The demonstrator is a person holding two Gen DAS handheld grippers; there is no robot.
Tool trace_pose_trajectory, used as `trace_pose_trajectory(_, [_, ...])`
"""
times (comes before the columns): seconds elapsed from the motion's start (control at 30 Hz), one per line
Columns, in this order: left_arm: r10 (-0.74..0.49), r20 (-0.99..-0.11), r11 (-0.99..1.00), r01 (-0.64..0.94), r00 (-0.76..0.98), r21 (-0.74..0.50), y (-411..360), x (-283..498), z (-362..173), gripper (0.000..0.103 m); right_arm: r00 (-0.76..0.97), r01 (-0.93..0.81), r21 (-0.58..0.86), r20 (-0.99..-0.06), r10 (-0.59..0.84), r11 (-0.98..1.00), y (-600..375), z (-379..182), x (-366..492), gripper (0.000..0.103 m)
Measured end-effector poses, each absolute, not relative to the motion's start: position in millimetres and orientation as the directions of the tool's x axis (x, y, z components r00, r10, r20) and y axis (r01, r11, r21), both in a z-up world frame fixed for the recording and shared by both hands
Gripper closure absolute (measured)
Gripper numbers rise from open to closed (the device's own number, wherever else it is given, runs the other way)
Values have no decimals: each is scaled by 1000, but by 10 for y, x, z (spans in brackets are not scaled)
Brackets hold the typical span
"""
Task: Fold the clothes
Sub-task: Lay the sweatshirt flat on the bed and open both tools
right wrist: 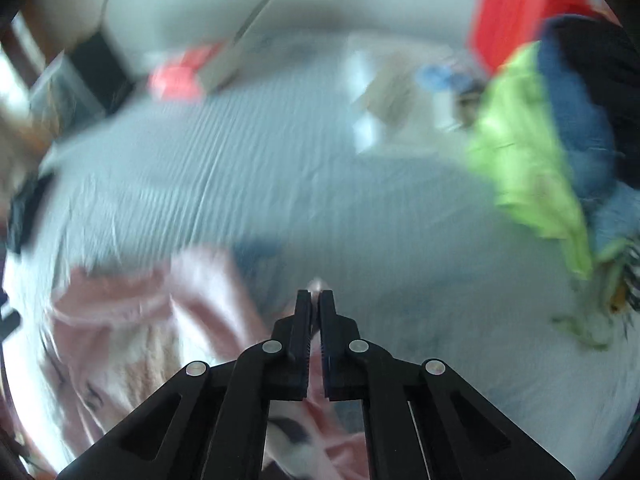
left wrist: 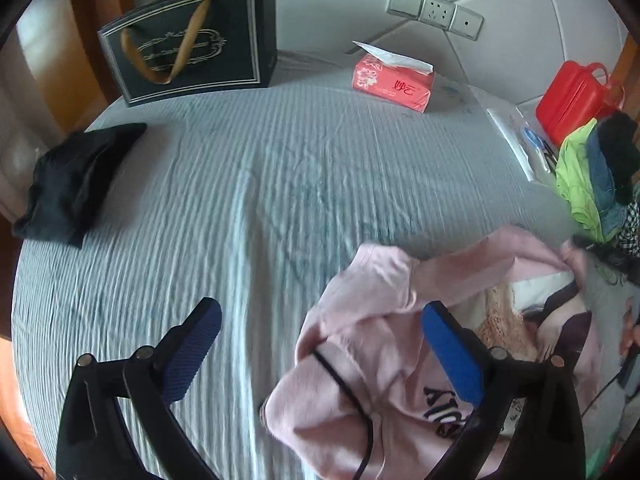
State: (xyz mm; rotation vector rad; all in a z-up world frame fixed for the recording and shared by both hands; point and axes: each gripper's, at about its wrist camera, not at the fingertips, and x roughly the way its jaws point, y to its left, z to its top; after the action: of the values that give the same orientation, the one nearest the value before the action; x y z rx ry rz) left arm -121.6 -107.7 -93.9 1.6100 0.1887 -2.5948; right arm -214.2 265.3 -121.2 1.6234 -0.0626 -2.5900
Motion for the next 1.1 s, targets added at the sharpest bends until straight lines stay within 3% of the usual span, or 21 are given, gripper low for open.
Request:
trace_pose_trajectory(0.13, [28,-916,-995,77,-400,-64,-908,-1293,-1156,1,-540,-165,62,-841,38,-984,3428,-855,-1992,99])
trace_pose_trajectory(0.23, [26,-922,-997,61,-386,-53,-856,-1330,-1235,1,-513,-162,180,-856,-73,-970,3721,-867,-1903,96])
trace_pose_trajectory(0.3, [31,-930,-997,54,-366,-54,-846,-1378,-1313,1,-493,-139,186,-865,-95,-973,3707,-914,-1860,77])
trace_pose_trajectory(0.4, [57,-939,-997,37,-340,-74,-840,-1415,-1435,1,-461,-137,188,-881,-105,-973,3641,-1048,-1912,56])
trace_pose_trajectory(0.47, [65,-940,-997,23,-335,-77,-824,-1424,-1499,5,-427,-146,179,-899,-101,-973,3610,-1177,-1975,50])
trace_pose_trajectory(0.5, [68,-941,-997,10,-333,-75,-809,-1423,-1533,24,-402,-147,171,-910,-99,-974,3608,-1254,-2017,47])
trace_pose_trajectory(0.53, [74,-944,-997,-2,-321,-77,-781,-1416,-1583,51,-379,-147,162,-921,-96,-976,3597,-1335,-2052,45])
trace_pose_trajectory(0.6, [100,-949,-995,-4,-297,-104,-740,-1457,-1635,70,-338,-143,138,-937,-82,-980,3554,-1510,-2091,41])
trace_pose_trajectory(0.67, [92,-946,-995,-3,-310,-96,-712,-1434,-1579,77,-301,-143,118,-951,-71,-983,3513,-1639,-2091,35])
trace_pose_trajectory(0.73, [83,-934,-996,-15,-346,-83,-687,-1388,-1469,82,-260,-108,114,-962,-83,-988,3425,-1768,-2059,39])
trace_pose_trajectory(0.77, [82,-927,-997,-19,-366,-81,-689,-1368,-1386,83,-246,-84,108,-966,-84,-991,3373,-1801,-2038,62])
trace_pose_trajectory(0.8, [83,-917,-997,-23,-390,-80,-699,-1354,-1255,85,-251,-59,88,-965,-71,-994,3327,-1765,-2019,93])
trace_pose_trajectory(0.83, [83,-906,-997,-28,-416,-78,-709,-1347,-1108,87,-257,-35,68,-965,-57,-997,3281,-1729,-1999,96])
trace_pose_trajectory(1.0, [35,-840,-999,-27,-542,-24,-706,-1599,-489,86,-494,-68,133,-866,-82,-989,3371,-1028,-2046,96])
trace_pose_trajectory(1.03, [29,-829,-1000,-21,-559,-21,-710,-1697,-394,77,-547,-96,154,-834,-78,-983,3421,-884,-2096,94])
trace_pose_trajectory(1.07, [18,-835,-1000,-1,-549,-22,-769,-1840,-345,69,-576,-128,168,-815,-65,-977,3474,-769,-2165,84])
trace_pose_trajectory(1.1, [37,-845,-999,8,-534,-48,-813,-1922,-286,49,-576,-151,176,-815,-58,-973,3516,-709,-2212,76])
